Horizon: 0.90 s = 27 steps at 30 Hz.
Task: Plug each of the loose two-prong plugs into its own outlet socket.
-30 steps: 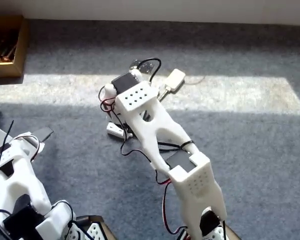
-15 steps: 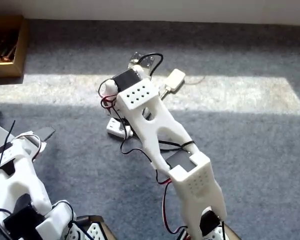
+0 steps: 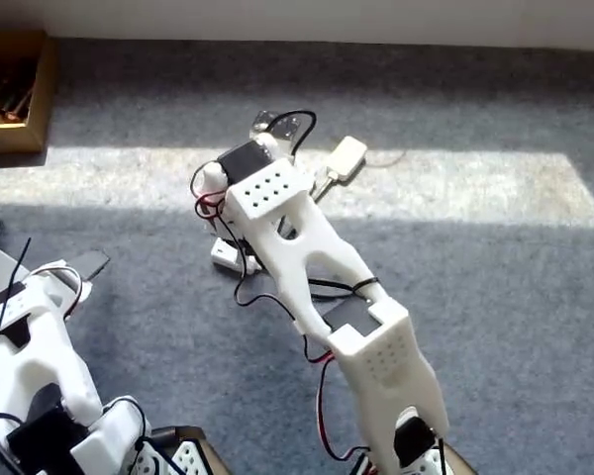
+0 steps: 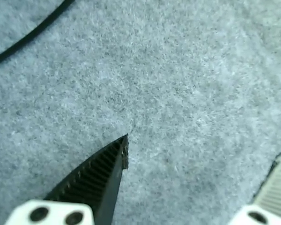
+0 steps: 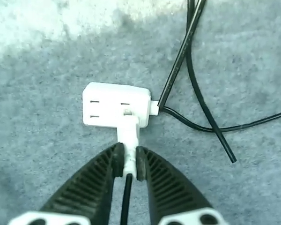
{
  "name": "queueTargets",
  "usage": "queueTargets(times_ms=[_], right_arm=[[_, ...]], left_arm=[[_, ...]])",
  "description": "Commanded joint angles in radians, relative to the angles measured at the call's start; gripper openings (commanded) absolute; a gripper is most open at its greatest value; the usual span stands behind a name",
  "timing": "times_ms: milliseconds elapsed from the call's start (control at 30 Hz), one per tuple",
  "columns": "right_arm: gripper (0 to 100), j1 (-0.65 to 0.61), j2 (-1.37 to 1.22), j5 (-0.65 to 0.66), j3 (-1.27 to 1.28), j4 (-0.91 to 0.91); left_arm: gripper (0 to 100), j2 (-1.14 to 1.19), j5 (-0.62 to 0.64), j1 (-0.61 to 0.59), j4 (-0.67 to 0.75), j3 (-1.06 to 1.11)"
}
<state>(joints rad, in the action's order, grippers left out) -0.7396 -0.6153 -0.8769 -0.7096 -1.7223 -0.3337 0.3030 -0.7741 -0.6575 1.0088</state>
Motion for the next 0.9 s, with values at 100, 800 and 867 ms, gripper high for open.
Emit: queueTargets(times_ms=[100, 800, 867], right_arm=[[0.5, -0.004, -0.008, -0.008, -0.035, -0.03], [0.5, -0.004, -0.018, 0.084, -0.054, 0.033], [0.5, -0.004, -0.018, 0.084, -0.053, 0.051]], left_arm=[[44, -0.03, 0.002, 0.015, 0.014, -0.004], [44, -0.03, 0.002, 0.015, 0.014, -0.004], [44, -0.03, 0.002, 0.015, 0.014, -0.004]])
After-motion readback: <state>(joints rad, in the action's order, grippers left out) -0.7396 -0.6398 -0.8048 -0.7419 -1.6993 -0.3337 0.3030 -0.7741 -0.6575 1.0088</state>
